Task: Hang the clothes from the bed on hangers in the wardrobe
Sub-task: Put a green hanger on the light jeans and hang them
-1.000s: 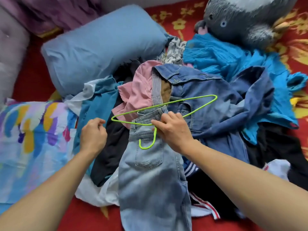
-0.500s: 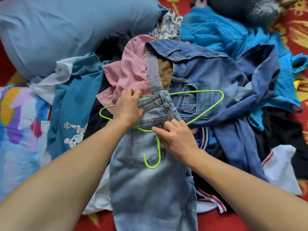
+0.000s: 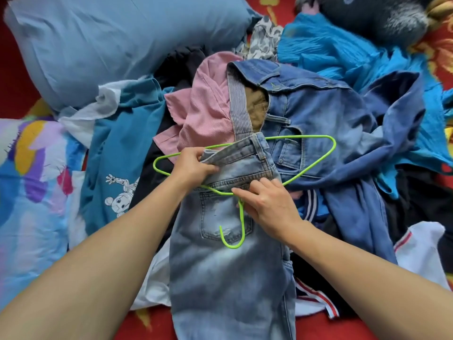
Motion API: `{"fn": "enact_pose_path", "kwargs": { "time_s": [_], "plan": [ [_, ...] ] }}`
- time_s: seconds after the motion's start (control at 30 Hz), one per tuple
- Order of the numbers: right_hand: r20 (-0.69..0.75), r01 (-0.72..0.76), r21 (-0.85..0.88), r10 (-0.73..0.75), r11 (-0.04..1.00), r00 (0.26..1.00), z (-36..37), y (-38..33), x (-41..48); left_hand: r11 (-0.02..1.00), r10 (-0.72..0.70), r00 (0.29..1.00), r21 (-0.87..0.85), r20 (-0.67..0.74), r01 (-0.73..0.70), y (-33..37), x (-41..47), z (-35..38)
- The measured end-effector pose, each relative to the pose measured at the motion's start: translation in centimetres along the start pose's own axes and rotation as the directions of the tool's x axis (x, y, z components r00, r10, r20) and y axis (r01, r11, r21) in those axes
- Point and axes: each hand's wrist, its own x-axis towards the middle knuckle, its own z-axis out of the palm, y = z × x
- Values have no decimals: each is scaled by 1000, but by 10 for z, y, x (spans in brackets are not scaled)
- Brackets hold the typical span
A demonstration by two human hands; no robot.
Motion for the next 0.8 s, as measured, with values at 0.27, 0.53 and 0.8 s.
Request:
{"fn": "enact_pose_path", "kwargs": {
  "time_s": [0.27,0.53,0.8],
  "plan": [
    [-27,82,88,-80,993,996,-31,-44,-34,781,524,834,486,-171,-391,53,-41,-48],
    [80,94,205,-113,974,990,-42,-126,-131,844,511,747,416,-426,-339,125,-32,-80],
    [26,17,235,-24,972,999,-63,-136,-122,913,281,943,351,-179,-206,86,-56,-62]
  ]
}}
